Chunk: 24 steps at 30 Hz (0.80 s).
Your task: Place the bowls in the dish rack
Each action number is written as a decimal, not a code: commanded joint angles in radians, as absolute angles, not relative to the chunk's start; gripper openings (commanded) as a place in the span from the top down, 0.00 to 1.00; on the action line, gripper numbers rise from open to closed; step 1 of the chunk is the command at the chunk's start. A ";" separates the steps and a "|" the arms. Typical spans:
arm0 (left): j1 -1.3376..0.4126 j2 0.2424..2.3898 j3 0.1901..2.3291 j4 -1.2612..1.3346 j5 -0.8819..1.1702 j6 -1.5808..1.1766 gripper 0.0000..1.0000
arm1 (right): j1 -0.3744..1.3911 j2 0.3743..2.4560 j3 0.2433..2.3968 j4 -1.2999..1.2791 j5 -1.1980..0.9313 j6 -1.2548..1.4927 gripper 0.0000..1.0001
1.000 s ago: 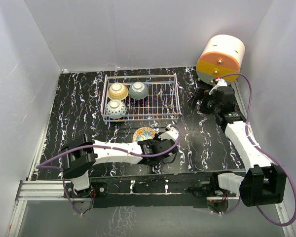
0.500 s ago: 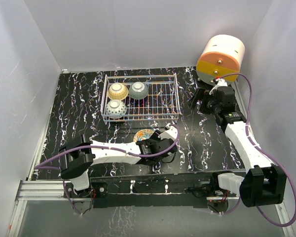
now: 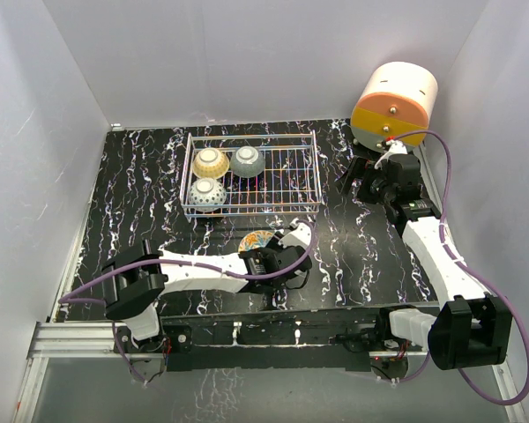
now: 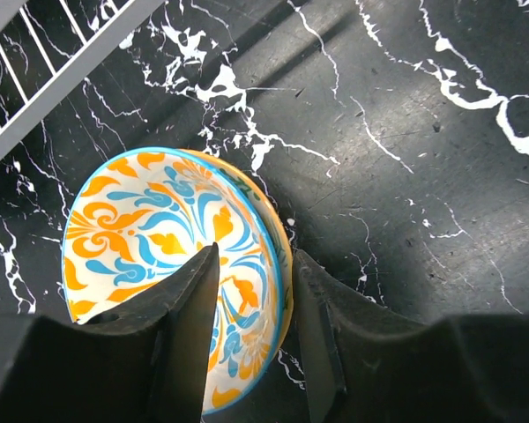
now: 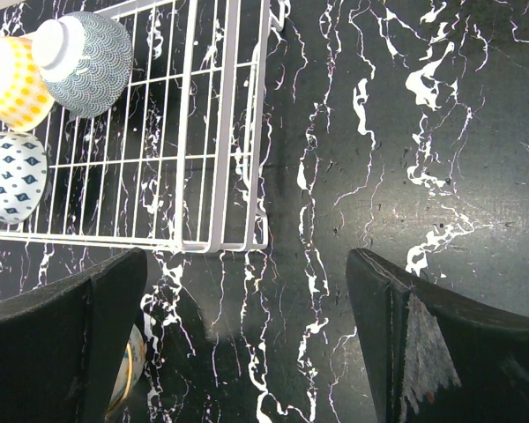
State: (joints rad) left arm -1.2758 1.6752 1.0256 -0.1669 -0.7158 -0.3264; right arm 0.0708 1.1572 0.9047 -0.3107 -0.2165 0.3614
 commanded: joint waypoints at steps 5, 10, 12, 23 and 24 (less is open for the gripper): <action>-1.235 1.602 0.984 -0.119 -0.691 -0.354 0.65 | 0.066 1.130 0.908 -0.259 -0.225 0.354 0.00; -1.231 1.602 0.980 -0.115 -0.681 -0.356 0.70 | 0.066 1.128 0.907 -0.259 -0.222 0.355 0.00; -1.228 1.607 0.974 -0.113 -0.675 -0.361 0.73 | 0.066 1.129 0.906 -0.259 -0.224 0.355 0.00; -1.215 1.605 0.939 -0.102 -0.668 -0.385 0.76 | 0.064 1.121 0.903 -0.259 -0.221 0.354 0.00; -1.214 1.603 0.938 -0.101 -0.668 -0.385 0.80 | 0.064 1.120 0.902 -0.258 -0.221 0.355 0.00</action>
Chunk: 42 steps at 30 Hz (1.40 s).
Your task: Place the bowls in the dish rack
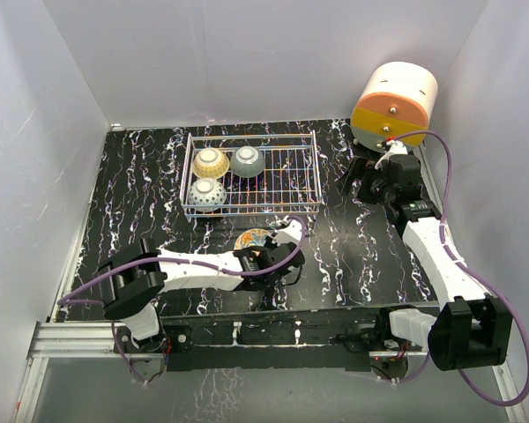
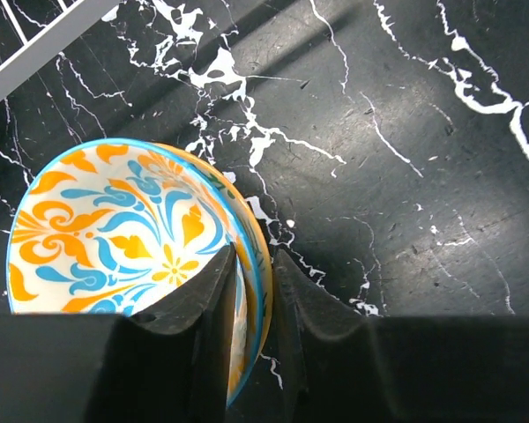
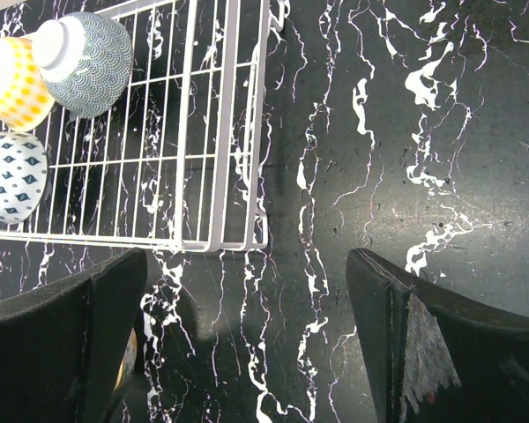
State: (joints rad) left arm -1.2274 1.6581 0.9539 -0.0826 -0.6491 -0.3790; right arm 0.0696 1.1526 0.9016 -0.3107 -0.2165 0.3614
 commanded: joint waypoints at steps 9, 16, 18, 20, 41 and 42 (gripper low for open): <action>-1.212 1.586 0.955 -0.128 -0.685 -0.384 0.96 | 0.064 1.118 0.900 -0.259 -0.221 0.356 0.00; -1.212 1.549 0.956 -0.126 -0.693 -0.368 0.85 | 0.063 1.121 0.900 -0.259 -0.224 0.356 0.00; -1.211 1.545 0.955 -0.121 -0.691 -0.367 0.83 | 0.063 1.123 0.900 -0.259 -0.225 0.357 0.00; -1.212 1.546 0.953 -0.118 -0.689 -0.367 0.83 | 0.063 1.124 0.901 -0.259 -0.227 0.356 0.00; -1.212 1.558 0.954 -0.107 -0.676 -0.365 0.75 | 0.063 1.131 0.906 -0.259 -0.230 0.354 0.00; -1.212 1.562 0.955 -0.108 -0.677 -0.365 0.77 | 0.063 1.132 0.906 -0.259 -0.230 0.353 0.00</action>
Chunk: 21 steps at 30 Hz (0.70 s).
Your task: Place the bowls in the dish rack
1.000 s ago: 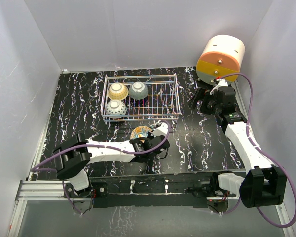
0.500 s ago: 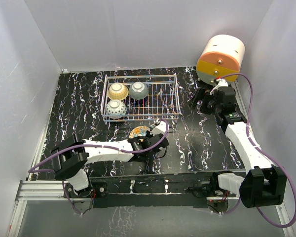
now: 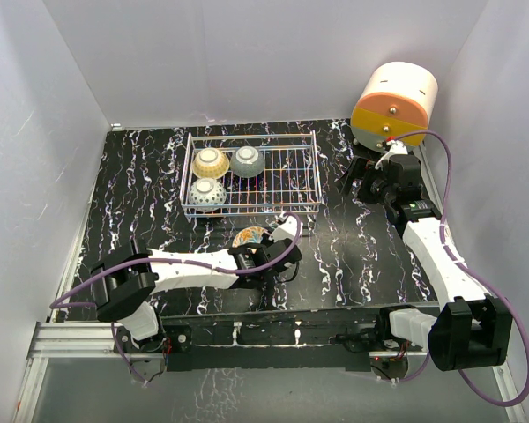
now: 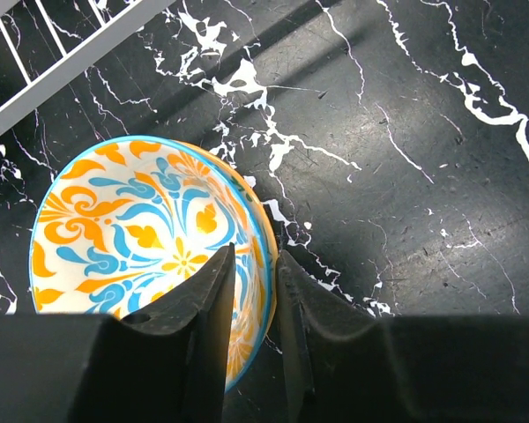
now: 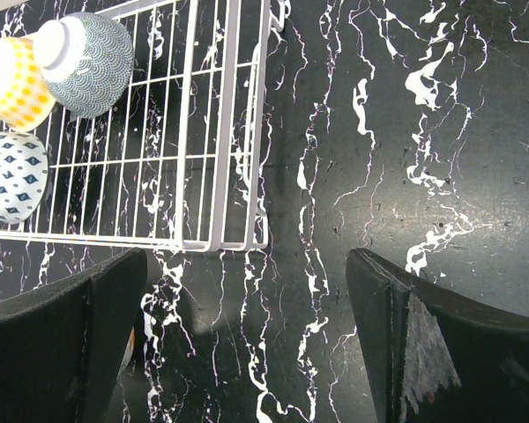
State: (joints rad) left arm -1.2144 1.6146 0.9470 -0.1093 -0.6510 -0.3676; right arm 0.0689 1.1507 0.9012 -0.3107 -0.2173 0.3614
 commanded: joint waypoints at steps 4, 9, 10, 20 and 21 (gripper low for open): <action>-1.212 1.586 0.955 -0.117 -0.678 -0.371 0.79 | 0.063 1.128 0.902 -0.259 -0.227 0.353 0.00; -1.211 1.600 0.949 -0.114 -0.674 -0.383 0.84 | 0.061 1.124 0.902 -0.258 -0.227 0.354 0.00; -1.212 1.599 0.948 -0.112 -0.675 -0.383 0.86 | 0.061 1.123 0.901 -0.259 -0.227 0.353 0.00; -1.211 1.597 0.992 -0.181 -0.712 -0.391 1.00 | 0.061 1.120 0.898 -0.259 -0.225 0.358 0.00; -1.213 1.593 0.996 -0.188 -0.718 -0.391 1.00 | 0.060 1.118 0.898 -0.259 -0.224 0.358 0.00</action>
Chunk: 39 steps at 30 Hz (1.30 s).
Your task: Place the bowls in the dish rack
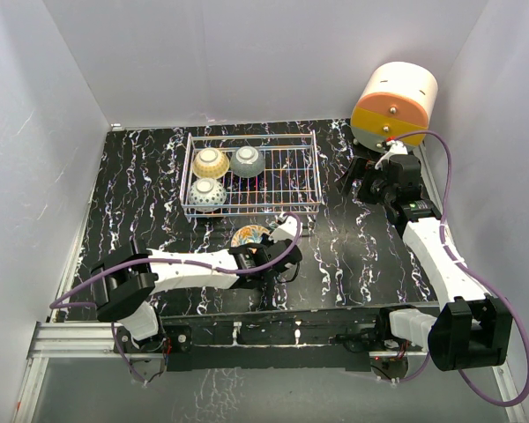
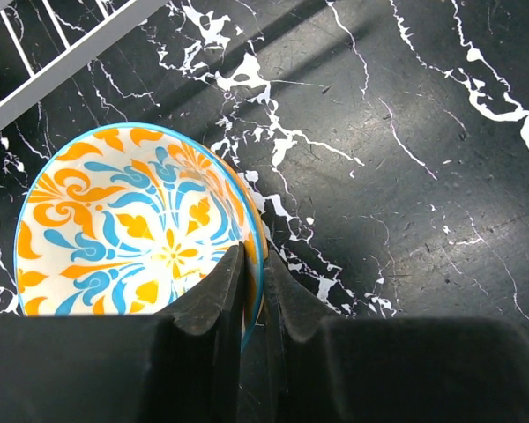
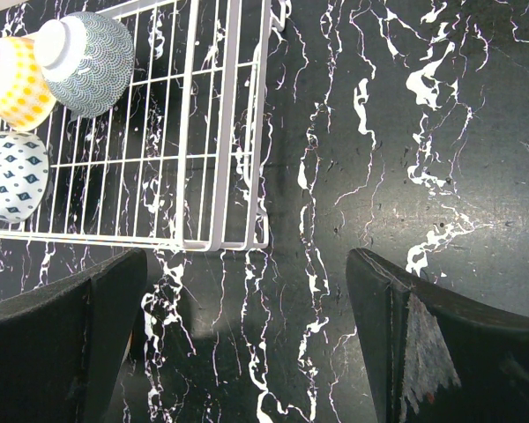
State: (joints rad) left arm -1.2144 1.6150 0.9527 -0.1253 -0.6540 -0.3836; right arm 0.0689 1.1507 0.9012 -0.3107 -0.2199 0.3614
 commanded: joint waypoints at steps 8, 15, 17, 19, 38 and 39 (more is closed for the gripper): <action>-1.212 1.547 1.008 -0.217 -0.765 -0.393 1.00 | 0.061 1.118 0.896 -0.258 -0.222 0.360 0.00; -1.213 1.526 1.042 -0.229 -0.756 -0.367 1.00 | 0.059 1.119 0.896 -0.258 -0.222 0.359 0.00; -1.214 1.532 1.058 -0.238 -0.745 -0.357 1.00 | 0.060 1.119 0.895 -0.258 -0.223 0.360 0.00; -1.214 1.537 1.075 -0.250 -0.730 -0.348 1.00 | 0.060 1.119 0.897 -0.258 -0.222 0.360 0.00; -1.255 1.653 1.091 -0.275 -0.853 -0.298 1.00 | 0.060 1.128 0.898 -0.255 -0.227 0.359 0.00; -1.259 1.662 1.088 -0.266 -0.867 -0.291 1.00 | 0.060 1.127 0.898 -0.255 -0.226 0.359 0.00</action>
